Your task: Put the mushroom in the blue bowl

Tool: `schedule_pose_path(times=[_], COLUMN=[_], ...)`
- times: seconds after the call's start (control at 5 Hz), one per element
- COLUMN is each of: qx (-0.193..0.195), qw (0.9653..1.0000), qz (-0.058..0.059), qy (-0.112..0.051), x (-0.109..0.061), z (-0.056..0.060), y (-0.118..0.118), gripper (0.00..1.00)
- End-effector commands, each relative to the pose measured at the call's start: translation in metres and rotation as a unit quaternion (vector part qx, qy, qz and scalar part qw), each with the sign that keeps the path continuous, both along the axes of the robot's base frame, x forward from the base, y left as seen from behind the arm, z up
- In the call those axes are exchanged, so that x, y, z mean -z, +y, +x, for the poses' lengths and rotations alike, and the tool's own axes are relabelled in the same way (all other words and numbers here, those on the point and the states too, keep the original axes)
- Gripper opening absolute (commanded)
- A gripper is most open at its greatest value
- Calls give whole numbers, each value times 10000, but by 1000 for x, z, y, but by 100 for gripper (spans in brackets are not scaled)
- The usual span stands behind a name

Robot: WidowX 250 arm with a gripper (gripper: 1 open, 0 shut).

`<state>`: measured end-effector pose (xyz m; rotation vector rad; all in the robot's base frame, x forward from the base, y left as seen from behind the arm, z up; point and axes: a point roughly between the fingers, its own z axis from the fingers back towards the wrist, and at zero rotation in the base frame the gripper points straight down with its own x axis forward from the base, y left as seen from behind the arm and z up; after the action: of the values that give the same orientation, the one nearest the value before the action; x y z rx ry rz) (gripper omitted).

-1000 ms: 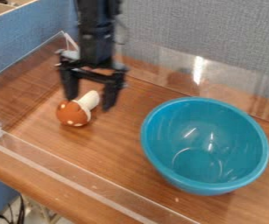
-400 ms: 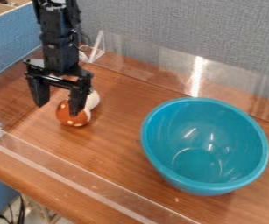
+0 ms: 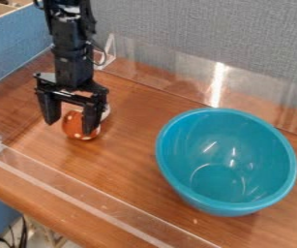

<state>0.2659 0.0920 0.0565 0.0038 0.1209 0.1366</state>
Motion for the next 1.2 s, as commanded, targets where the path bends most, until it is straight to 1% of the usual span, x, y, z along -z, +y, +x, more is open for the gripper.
schedule_pose_path(times=[0.0, 0.4, 1.0], qx=[60, 52, 89], qw=[9998, 9998, 9997], qz=[73, 83, 34], qy=[-148, -155, -204], x=[-5, 0, 2], z=[5, 5, 5], y=[-2, -4, -11], gripper=[100, 100, 100])
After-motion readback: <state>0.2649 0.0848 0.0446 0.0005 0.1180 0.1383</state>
